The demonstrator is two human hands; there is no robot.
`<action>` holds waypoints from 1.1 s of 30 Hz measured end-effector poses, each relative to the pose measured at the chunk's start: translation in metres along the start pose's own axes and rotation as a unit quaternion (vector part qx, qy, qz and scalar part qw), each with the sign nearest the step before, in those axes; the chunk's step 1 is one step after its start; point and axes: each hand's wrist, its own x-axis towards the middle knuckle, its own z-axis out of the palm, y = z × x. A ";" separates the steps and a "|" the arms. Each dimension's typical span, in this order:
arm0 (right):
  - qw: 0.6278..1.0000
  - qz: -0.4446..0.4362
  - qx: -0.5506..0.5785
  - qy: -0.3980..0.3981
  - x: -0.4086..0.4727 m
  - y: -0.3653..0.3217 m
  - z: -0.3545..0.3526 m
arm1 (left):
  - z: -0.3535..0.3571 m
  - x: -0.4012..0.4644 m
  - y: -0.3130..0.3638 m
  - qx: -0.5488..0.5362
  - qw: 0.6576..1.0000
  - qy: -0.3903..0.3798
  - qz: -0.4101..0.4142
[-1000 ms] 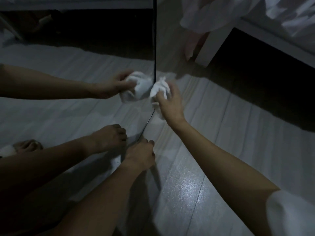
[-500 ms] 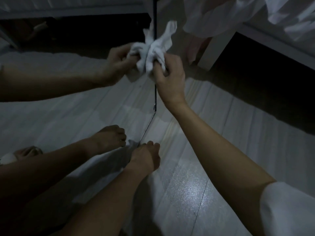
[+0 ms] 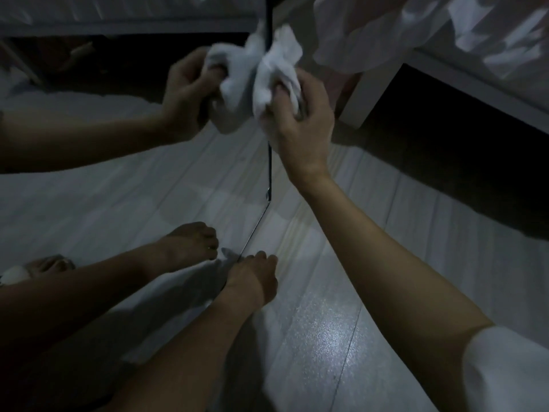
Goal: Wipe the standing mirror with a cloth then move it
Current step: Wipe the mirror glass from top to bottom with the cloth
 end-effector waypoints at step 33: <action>0.944 0.256 -0.060 -0.200 -0.033 -0.002 -0.019 | -0.020 -0.007 0.008 0.038 0.999 -0.017 -0.028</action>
